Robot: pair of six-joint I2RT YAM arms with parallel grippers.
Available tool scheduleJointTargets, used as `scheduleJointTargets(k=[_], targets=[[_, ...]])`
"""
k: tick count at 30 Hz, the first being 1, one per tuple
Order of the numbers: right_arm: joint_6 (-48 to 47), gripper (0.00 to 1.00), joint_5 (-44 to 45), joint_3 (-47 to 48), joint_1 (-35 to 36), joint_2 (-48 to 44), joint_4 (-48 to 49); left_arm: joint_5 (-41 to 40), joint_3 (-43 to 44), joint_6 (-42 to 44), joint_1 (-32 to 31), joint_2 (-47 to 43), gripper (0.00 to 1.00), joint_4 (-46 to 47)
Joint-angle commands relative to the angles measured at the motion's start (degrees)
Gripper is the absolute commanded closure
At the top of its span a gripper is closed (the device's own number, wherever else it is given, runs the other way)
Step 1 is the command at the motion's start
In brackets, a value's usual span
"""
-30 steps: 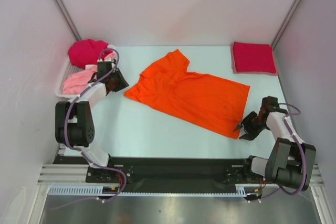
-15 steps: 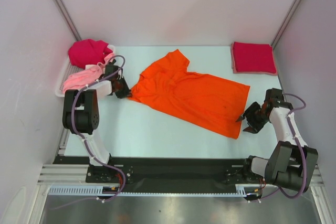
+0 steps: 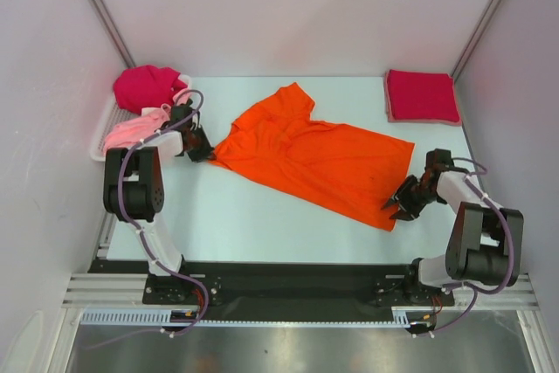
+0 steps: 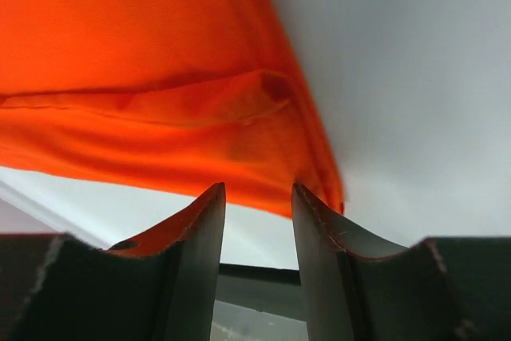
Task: Fold and stack the t-shirts
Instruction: Fold the tshirt
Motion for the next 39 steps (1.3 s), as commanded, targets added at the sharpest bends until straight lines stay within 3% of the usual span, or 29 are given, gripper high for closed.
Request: scheduleJointTargets(k=[1,8,16,20,28,34,39], targets=[[0.6,0.56,-0.7,-3.0,-1.4,2.8,4.9,-3.8,-2.9,3.1,1.4,-1.5,0.89,-0.9],[0.2,0.57,0.3,-2.5,-5.1,4.6,4.0,-1.0,-4.2,4.1,1.0,-8.2,0.83,0.3],[-1.7,0.34,-3.0,4.1,-4.4,-1.1,-0.8,1.0,-2.1,2.7,0.3,-14.4,0.72,-0.3],[-3.1,0.30,-3.8,7.6,-4.4,1.6,-0.9,5.9,0.6,2.3,-0.2,-13.2,0.63,1.7],[-2.2,0.25,-2.6,14.2,-6.4,5.6,1.7,14.0,14.0,3.5,-3.8,-2.5,0.44,5.6],[1.7,0.28,-4.8,16.2,-10.3,13.6,9.6,15.3,33.3,2.3,-4.1,12.5,0.42,5.1],[-1.0,0.29,-3.1,24.3,-10.4,20.2,11.6,12.8,46.5,6.4,-6.8,23.4,0.42,5.6]])
